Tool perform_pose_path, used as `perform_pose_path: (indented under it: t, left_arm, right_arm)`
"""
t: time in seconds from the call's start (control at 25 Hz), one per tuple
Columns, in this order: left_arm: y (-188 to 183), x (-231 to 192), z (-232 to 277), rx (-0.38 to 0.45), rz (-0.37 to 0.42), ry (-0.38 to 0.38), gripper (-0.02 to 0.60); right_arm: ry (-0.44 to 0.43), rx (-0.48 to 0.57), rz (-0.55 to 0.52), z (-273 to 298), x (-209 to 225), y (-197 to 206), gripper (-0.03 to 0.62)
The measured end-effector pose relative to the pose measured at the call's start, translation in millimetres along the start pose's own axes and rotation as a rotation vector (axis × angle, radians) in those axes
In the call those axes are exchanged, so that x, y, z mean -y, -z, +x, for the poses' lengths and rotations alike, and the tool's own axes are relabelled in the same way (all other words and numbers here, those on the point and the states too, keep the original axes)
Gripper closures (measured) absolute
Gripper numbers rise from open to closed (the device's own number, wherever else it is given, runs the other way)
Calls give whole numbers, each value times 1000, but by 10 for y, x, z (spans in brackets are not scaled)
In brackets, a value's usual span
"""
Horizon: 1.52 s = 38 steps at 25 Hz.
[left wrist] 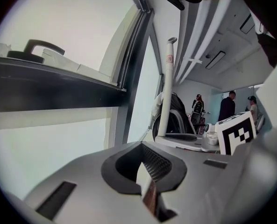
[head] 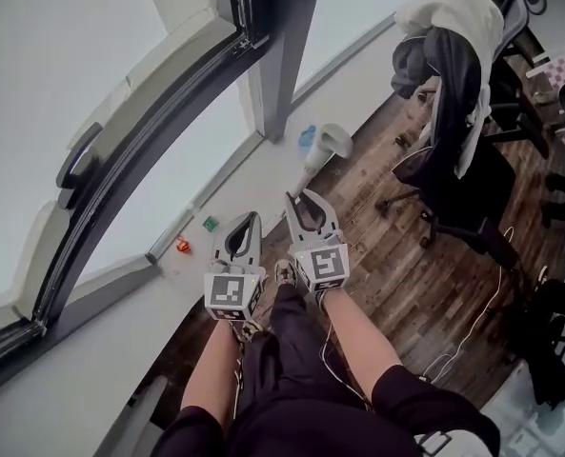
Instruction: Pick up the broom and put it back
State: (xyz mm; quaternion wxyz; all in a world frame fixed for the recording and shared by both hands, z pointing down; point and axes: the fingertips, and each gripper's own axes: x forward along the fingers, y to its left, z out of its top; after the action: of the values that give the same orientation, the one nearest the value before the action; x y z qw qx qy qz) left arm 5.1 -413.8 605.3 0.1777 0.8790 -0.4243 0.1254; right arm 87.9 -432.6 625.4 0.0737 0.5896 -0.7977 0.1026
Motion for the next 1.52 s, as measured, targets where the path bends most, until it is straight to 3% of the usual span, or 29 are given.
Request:
perform_pose_path:
  t: [0.32, 0.48, 0.96, 1.2, 1.52]
  left_arm:
    - [370, -268, 293, -17, -11, -27, 581]
    - [525, -327, 397, -34, -16, -14, 581]
    - [828, -748, 738, -75, -30, -78, 581]
    - [908, -744, 631, -108, -27, -84, 581]
    - [698, -826, 462, -108, -11, -112, 581]
  right_arm:
    - [-61, -58, 5, 549, 8, 648, 510]
    - [-70, -43, 8, 701, 25, 671, 508]
    - [-114, -71, 7, 1107, 58, 882, 509]
    - [-66, -39, 46, 1523, 229, 834, 510]
    - [3, -62, 118, 2112, 534, 814, 508]
